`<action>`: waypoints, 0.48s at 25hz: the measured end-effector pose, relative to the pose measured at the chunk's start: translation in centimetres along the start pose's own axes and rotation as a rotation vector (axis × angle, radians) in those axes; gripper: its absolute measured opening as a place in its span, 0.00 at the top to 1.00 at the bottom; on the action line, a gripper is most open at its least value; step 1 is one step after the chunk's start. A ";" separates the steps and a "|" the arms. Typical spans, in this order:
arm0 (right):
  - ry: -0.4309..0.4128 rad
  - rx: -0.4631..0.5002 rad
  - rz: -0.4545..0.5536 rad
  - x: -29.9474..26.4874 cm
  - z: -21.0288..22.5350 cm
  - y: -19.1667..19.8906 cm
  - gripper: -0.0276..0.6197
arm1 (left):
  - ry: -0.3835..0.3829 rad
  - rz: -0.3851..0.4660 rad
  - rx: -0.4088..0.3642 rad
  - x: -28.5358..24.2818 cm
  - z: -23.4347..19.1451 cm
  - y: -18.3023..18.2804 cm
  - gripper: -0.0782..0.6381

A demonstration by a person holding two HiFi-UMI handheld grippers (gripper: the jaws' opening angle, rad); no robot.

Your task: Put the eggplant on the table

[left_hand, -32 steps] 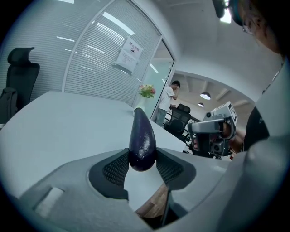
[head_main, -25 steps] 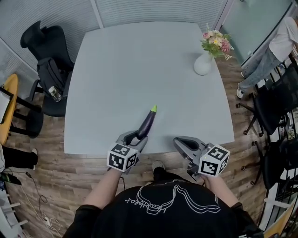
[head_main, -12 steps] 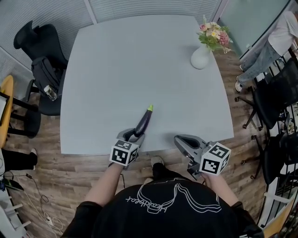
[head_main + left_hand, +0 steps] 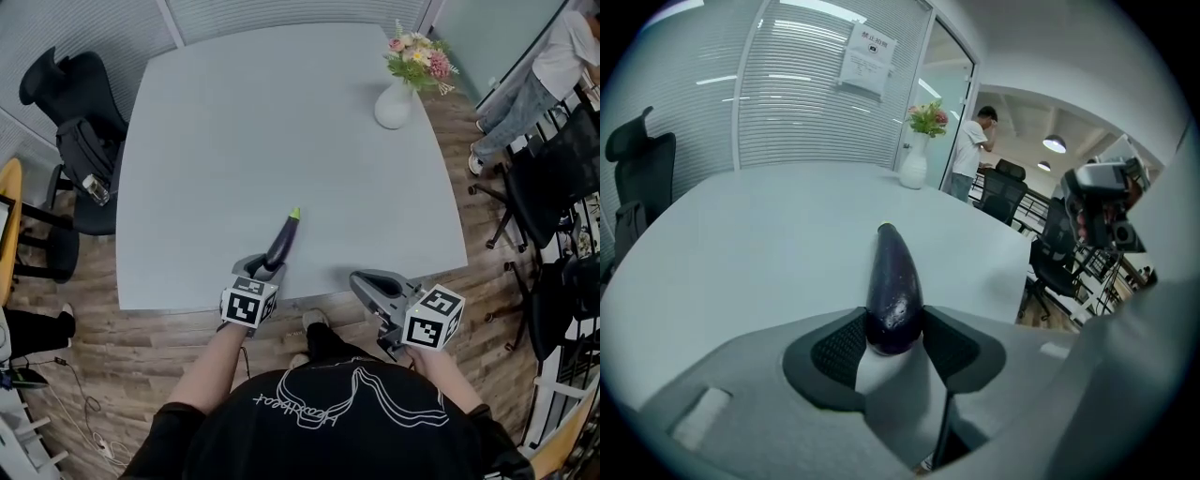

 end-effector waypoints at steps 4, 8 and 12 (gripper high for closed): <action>0.012 -0.008 0.000 0.8 -0.2 0.6 0.94 | -0.001 0.005 0.000 -0.1 0.1 0.1 0.62; 0.024 -0.018 0.001 1.7 -0.2 1.2 0.94 | -0.003 0.012 -0.006 0.1 0.3 0.2 0.62; 0.029 -0.023 0.008 2.2 -0.6 1.8 0.94 | 0.009 0.007 -0.003 0.0 0.4 0.6 0.57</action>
Point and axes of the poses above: the fingertips, and each gripper's own axes: x backward along the fingers, z to its right, y out of its underside, the point moved 3 cm from there along x, backward along the fingers, and after that the axes turned 10 degrees about y, right-handed, at the moved point
